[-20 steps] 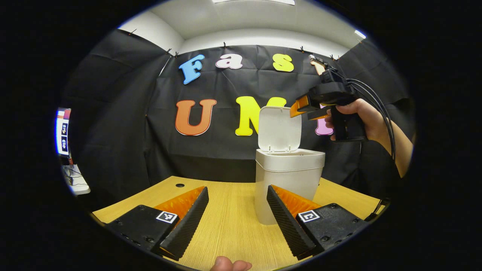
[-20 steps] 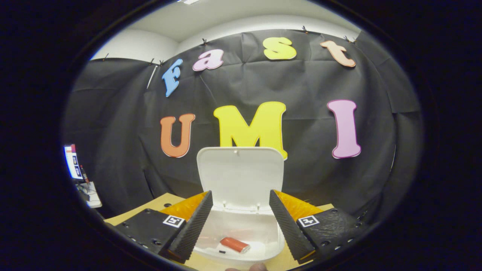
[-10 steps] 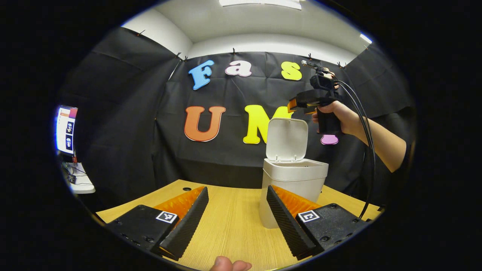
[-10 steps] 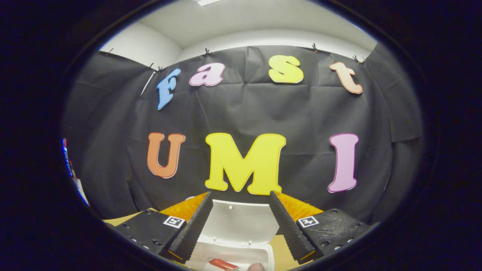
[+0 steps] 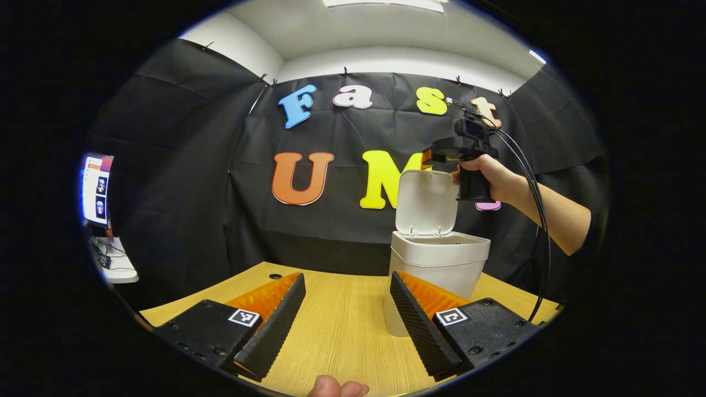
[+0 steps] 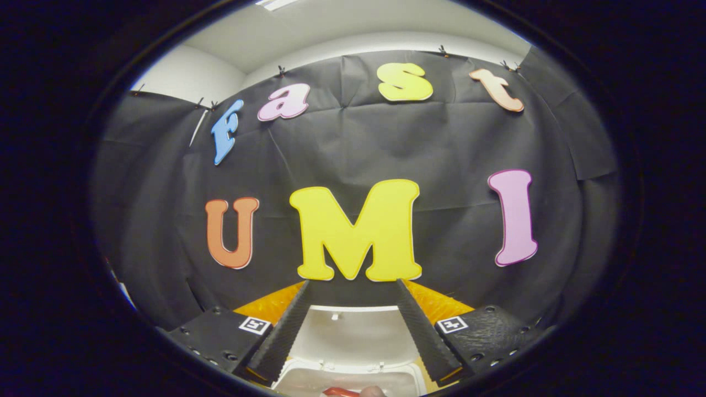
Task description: Press the lid of the desktop garbage bin to open it, pick up the crumpled paper on the desktop and throw it into the bin, then pick up the pop can on the desktop and drop it into the bin, and finally close the garbage bin lid.
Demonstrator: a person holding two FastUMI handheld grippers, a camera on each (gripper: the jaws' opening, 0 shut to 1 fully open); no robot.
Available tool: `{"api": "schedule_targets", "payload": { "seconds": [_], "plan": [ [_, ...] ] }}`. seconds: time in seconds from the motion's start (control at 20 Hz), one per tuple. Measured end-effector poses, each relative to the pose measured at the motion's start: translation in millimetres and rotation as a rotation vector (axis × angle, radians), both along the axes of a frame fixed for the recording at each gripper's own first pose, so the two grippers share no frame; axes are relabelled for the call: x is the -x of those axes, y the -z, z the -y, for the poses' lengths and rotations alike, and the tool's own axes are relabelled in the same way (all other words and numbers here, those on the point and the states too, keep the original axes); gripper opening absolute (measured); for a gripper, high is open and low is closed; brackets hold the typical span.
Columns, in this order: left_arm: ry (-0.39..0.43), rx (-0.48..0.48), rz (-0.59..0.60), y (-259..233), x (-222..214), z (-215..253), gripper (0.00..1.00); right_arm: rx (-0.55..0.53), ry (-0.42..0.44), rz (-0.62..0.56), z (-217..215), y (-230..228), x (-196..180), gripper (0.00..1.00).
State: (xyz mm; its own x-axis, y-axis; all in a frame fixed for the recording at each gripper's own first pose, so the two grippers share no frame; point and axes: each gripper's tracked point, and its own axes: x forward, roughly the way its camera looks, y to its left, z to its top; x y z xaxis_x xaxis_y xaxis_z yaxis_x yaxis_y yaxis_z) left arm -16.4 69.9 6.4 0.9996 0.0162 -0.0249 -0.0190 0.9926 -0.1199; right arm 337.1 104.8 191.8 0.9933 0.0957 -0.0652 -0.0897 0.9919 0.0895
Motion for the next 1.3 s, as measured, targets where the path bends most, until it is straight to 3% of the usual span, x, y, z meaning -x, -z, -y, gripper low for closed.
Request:
{"api": "schedule_targets", "payload": {
  "seconds": [0.2,0.45,0.75,1.3],
  "plan": [
    [0.013,-0.006,0.006,0,2,6,1.00,0.012,0.003,-0.027,1,5,7,0.94],
    [0.013,-0.013,0.012,3,8,13,1.00,0.014,-0.035,-0.068,1,12,43,0.96],
    [0.061,0.026,0.037,1,17,33,0.99,0.019,-0.124,-0.266,-6,86,99,0.96],
    [0.093,0.026,0.033,5,22,51,0.99,0.039,-0.090,-0.294,12,159,141,0.96]
  ]
}}
